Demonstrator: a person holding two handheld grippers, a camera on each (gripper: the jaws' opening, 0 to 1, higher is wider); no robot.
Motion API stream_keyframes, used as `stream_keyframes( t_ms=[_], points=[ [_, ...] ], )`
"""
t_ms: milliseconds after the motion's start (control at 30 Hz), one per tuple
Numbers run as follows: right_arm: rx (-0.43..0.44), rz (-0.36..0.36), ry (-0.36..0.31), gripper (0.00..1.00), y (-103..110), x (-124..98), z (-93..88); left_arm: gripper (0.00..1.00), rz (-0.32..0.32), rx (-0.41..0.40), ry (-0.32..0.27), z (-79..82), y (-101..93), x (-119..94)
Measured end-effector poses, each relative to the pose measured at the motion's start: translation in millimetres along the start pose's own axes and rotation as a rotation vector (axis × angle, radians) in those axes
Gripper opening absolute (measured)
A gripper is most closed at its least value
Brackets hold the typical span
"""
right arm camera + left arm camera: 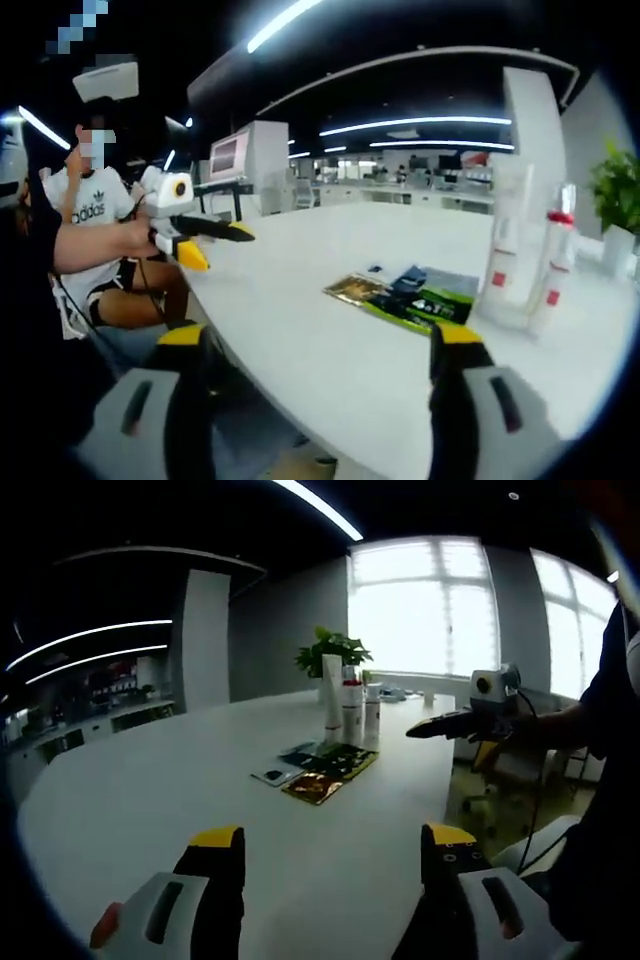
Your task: Arrange the skincare products in the storage area until every visible bottle or jar stands upright without overlapping.
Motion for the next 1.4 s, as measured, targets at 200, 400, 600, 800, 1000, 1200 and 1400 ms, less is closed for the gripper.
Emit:
stream_keyframes(
  t_ms=[200, 400, 600, 800, 1000, 1200, 1400],
  points=[
    [-0.004, -0.032, 0.018, 0.93, -4.2, -11.3, -4.4, 0.78, -0.014, 0.006, -0.007, -0.5, -1.4, 5.0],
    [-0.003, -0.071, 0.012, 0.94, -10.3, -27.6, -5.5, 0.84, -0.017, -0.004, -0.006, -0.6, -3.5, 9.7],
    [0.005, -0.113, 0.012, 0.96, -22.8, -41.1, -7.7, 0.89, -0.019, 0.002, -0.01, 2.0, -6.9, 13.6],
    [0.005, -0.122, 0.006, 1.0, -31.9, -41.7, -4.6, 0.95, -0.002, 0.019, -0.018, 4.6, -7.6, 12.9],
    [0.026, -0.083, 0.002, 1.0, -28.5, -33.3, -4.4, 0.99, 0.02, 0.035, -0.016, -3.3, 6.2, -11.9],
    [-0.02, -0.005, -0.065, 1.0, -12.2, -8.8, 19.3, 0.99, 0.023, 0.118, -0.02, -17.0, 41.4, -73.5],
    [-0.045, 0.05, -0.113, 1.0, 0.3, 30.2, 38.6, 1.0, 0.079, 0.109, -0.092, -22.1, 83.3, -132.3]
  ],
)
Point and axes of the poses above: the point that each gripper's makers call its tool centre point, and the gripper's own axes: x roughly forward along the fingers, y roughly to its left, z roughly out of its top, the point moved 7 cm from there along -x, roughly backward along the fingers, and after that the axes turned 4 degrees about -z, right-handed, at the moved point
